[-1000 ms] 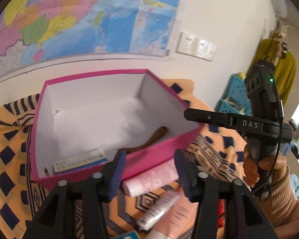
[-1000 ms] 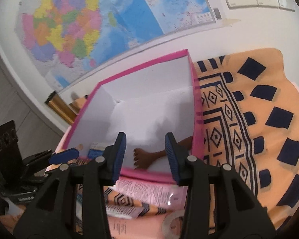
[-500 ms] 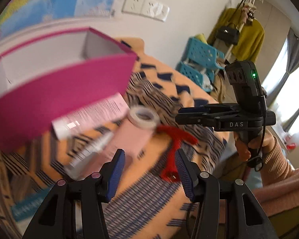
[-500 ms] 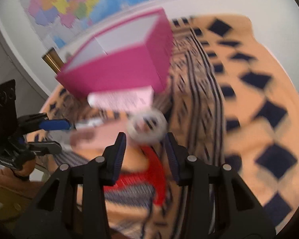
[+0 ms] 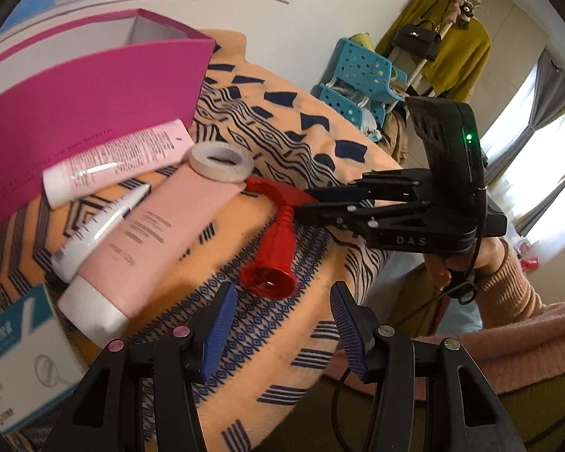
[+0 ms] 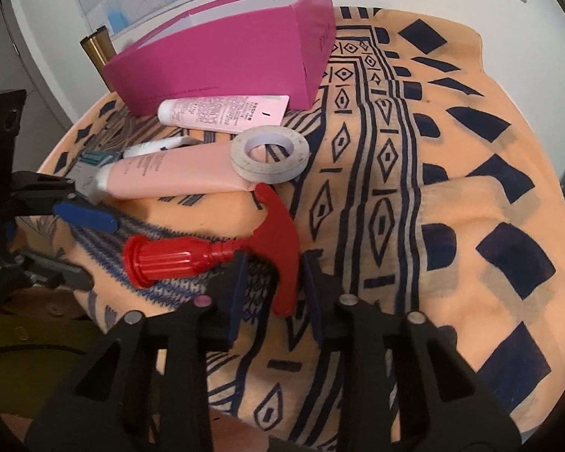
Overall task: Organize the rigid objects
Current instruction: 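Grasp the red plunger-shaped tool with the right gripper, then carry the red tool into the pink box and release it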
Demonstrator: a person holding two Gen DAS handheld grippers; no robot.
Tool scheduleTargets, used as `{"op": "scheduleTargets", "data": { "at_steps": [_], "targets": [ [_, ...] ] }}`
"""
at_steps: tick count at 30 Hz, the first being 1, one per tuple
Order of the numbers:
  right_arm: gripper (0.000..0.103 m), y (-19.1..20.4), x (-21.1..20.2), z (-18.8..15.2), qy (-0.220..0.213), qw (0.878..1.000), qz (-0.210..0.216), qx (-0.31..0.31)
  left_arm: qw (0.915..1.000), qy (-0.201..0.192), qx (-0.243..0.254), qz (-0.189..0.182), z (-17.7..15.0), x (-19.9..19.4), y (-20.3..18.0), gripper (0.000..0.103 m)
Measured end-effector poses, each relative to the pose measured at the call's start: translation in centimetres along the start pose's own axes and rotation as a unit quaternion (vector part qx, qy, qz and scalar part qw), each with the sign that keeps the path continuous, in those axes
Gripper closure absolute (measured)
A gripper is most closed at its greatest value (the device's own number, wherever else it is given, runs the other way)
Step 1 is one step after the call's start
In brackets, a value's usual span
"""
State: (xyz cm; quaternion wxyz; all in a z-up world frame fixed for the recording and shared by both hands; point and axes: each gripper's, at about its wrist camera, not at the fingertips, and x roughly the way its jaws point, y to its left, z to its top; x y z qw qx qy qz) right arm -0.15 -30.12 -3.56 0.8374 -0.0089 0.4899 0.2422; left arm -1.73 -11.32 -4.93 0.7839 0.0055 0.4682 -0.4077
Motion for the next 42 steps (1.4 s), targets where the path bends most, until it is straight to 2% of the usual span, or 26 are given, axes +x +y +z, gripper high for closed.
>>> {"op": "scheduleTargets", "data": {
  "at_steps": [3,8,15,21,31,35,42],
  "targets": [
    [0.077,0.1,0.0,-0.1,-0.005,1.0,-0.005,0.001,0.9999,0.007,-0.01,-0.002,0.0,0.6,0.1,0.054],
    [0.083,0.3,-0.4,-0.4,-0.012,1.0,-0.004,0.007,0.9997,0.005,-0.023,-0.003,0.3,1.0,0.4,0.067],
    [0.084,0.9,-0.8,-0.6,-0.023,1.0,0.004,0.013,0.9996,0.007,-0.022,0.013,0.5,1.3,0.2,0.068],
    [0.085,1.5,-1.5,-0.7,-0.036,0.999,0.008,0.02,0.9992,-0.006,-0.035,0.019,0.7,0.6,0.6,0.068],
    [0.085,2.9,-3.8,0.7,-0.069,0.998,0.001,0.007,0.9974,-0.06,-0.004,0.039,2.2,-3.0,-0.4,0.069],
    [0.085,3.8,-4.8,2.6,-0.093,0.996,0.005,-0.01,0.9935,-0.092,0.011,0.066,3.5,-4.8,-0.6,0.069],
    [0.085,4.4,-5.3,6.2,-0.128,0.991,0.017,-0.018,0.9875,-0.124,0.013,0.097,5.7,-7.5,0.6,0.069]
  ]
}}
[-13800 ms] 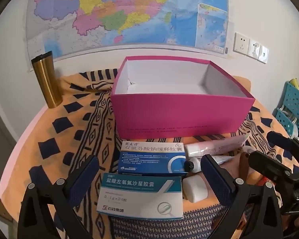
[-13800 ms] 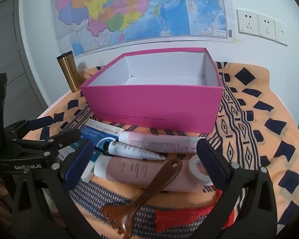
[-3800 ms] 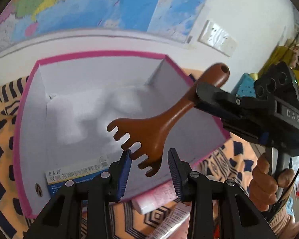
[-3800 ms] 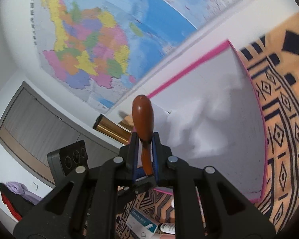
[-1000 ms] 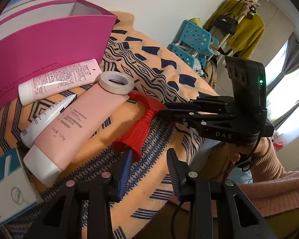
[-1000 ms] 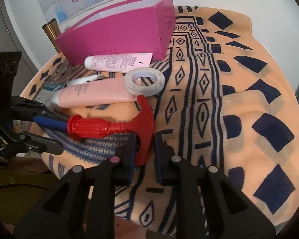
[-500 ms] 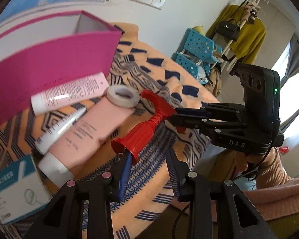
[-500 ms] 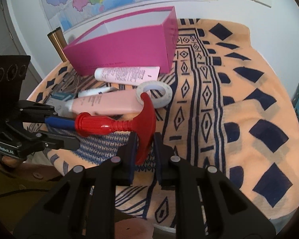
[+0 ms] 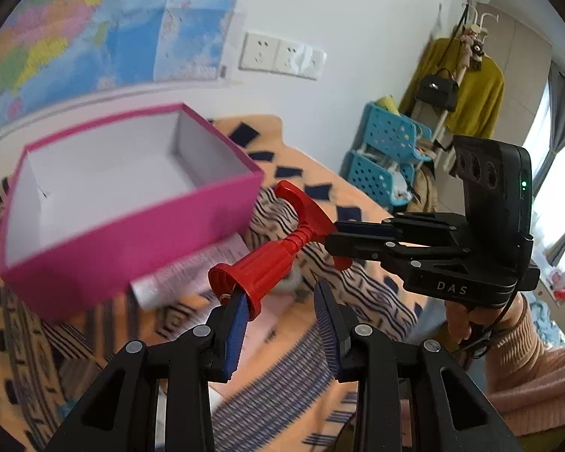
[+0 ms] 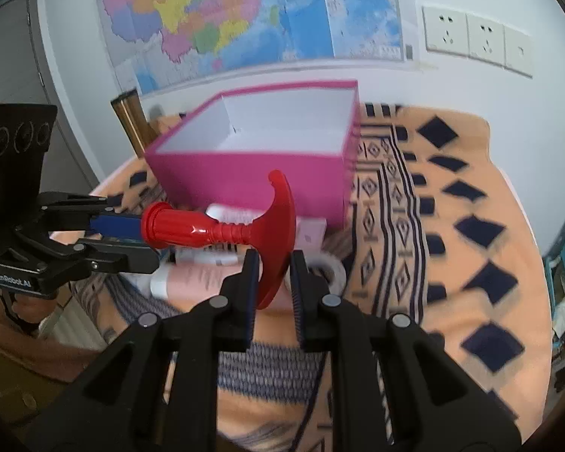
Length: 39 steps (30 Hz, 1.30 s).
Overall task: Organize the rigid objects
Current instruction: 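Carry the red tool into the pink box and release it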
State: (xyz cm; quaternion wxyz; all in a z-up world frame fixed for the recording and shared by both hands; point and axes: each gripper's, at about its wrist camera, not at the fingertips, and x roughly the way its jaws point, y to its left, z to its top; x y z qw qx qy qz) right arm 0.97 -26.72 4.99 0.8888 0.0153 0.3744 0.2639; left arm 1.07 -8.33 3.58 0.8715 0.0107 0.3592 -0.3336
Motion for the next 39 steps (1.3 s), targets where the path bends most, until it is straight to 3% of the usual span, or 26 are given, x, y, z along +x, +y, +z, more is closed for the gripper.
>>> {"op": "scheduleTargets", "data": {
  "at_steps": [9,17,32,39],
  "targets": [
    [0.085,0.0,2.3,5.6,-0.027,0.999,0.003,-0.018,0.9993,-0.024,-0.014,0.026,4.7,-0.3,3.0,0.069],
    [0.085,-1.4,5.4,8.8,-0.021,1.0,0.006,-0.004,0.9984,-0.013,-0.041,0.036,7.3,1.6,6.2,0.069],
    [0.085,-3.7,11.2,10.2,0.037,0.999,-0.015,0.02,0.9951,0.036,-0.079,0.047,8.7,6.3,10.0,0.069],
    [0.085,-4.2,11.9,10.3,0.048,0.998,-0.031,0.026,0.9932,0.047,-0.084,0.067,8.6,7.0,10.9,0.068]
  ]
}}
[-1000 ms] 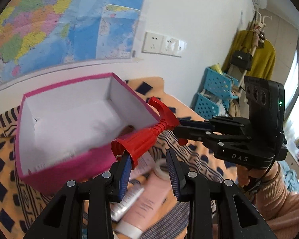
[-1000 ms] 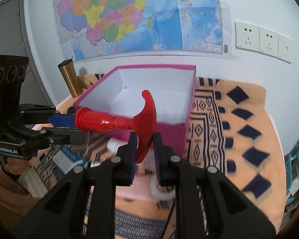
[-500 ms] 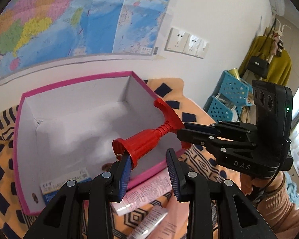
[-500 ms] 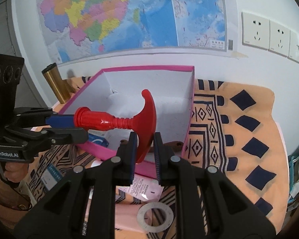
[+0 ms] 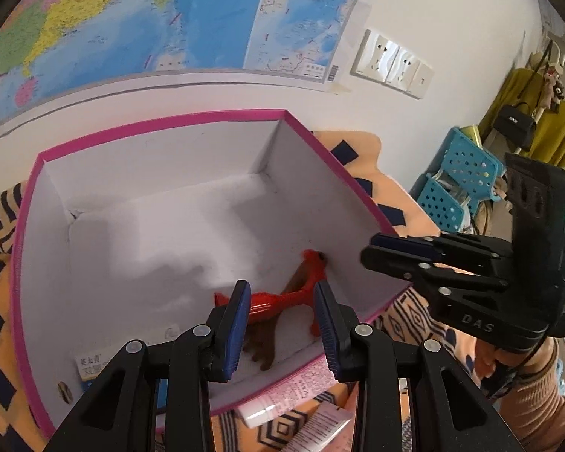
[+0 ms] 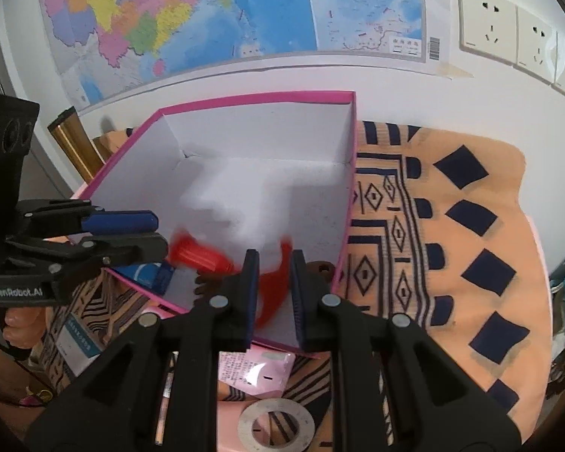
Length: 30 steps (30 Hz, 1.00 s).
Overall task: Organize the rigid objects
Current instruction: 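Carry the red tool into the pink box and release it, then grasp the white tape roll with the right gripper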
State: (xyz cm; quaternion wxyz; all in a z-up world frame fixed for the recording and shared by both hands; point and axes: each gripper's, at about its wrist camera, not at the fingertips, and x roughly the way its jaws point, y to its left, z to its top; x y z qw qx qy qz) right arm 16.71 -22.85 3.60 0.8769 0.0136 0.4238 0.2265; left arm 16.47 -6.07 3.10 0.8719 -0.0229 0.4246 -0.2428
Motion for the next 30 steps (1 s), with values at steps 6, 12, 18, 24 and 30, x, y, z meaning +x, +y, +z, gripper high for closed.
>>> {"op": "scheduleTargets", "data": {
  "at_steps": [6,12,18,24,30],
  "targets": [
    [0.085,0.8,-2.3,-0.9,-0.028,0.999,0.013,-0.01,0.9996,-0.02,0.011,0.019,-0.9,-1.2,-0.3,0.066],
    [0.073,1.2,-5.7,-3.4,-0.06,0.997,0.051,-0.014,0.9966,-0.063,0.048,0.022,-3.4,-4.5,-2.3,0.063],
    [0.068,-0.3,-5.7,-7.2,-0.032,0.998,0.046,0.018,0.9955,-0.063,0.07,0.003,-6.1,-5.3,-4.5,0.059],
    [0.068,-2.5,-3.2,-10.7,0.023,0.997,0.032,0.063,0.998,-0.026,0.051,-0.027,-8.8,-3.2,-5.6,0.059],
    [0.068,-2.7,-1.5,-12.3,0.048,0.997,0.018,0.063,0.9982,0.008,0.034,-0.049,-10.5,-1.2,-6.5,0.059]
  ]
}}
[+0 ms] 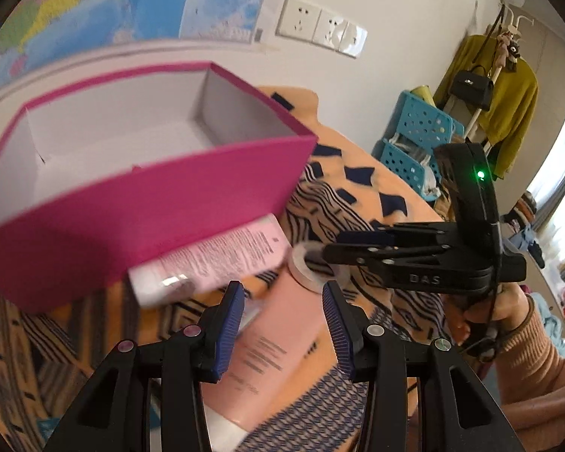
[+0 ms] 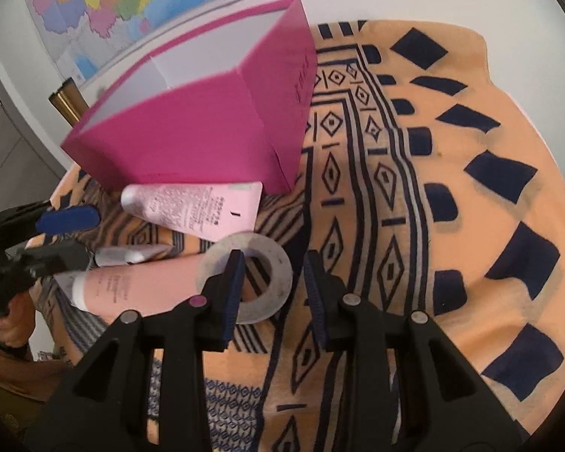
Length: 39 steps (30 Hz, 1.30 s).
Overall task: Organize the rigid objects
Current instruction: 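Grasp the white tape roll with the right gripper, then carry the tape roll over the pink box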
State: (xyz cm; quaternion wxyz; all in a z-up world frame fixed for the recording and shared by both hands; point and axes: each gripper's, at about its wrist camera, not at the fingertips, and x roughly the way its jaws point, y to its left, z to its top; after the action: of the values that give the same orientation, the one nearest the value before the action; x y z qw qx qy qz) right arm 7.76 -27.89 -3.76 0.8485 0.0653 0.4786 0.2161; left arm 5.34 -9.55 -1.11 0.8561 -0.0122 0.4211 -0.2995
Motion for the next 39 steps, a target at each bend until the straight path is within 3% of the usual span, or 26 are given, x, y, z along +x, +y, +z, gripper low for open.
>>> {"op": "scheduleTargets", "data": {
  "at_steps": [14,19,25,39],
  "targets": [
    [0.069,0.9,1.0,-0.3,0.01,0.999,-0.021,-0.031,0.9997,0.022,0.0,-0.011,-0.4,2.1,-1.6,0.059],
    [0.083,1.2,1.1,-0.3,0.012,0.999,-0.029,-0.043,0.9994,0.029,-0.005,-0.017,-0.4,2.5,-1.6,0.061],
    [0.086,1.2,1.0,-0.4,0.008,0.998,-0.037,-0.042,0.999,0.04,-0.009,-0.021,-0.5,3.2,-1.6,0.061],
    [0.087,3.2,-2.7,0.2,-0.041,0.998,-0.021,-0.048,0.9982,0.027,-0.011,-0.052,0.0,2.3,-2.1,0.069]
  ]
}}
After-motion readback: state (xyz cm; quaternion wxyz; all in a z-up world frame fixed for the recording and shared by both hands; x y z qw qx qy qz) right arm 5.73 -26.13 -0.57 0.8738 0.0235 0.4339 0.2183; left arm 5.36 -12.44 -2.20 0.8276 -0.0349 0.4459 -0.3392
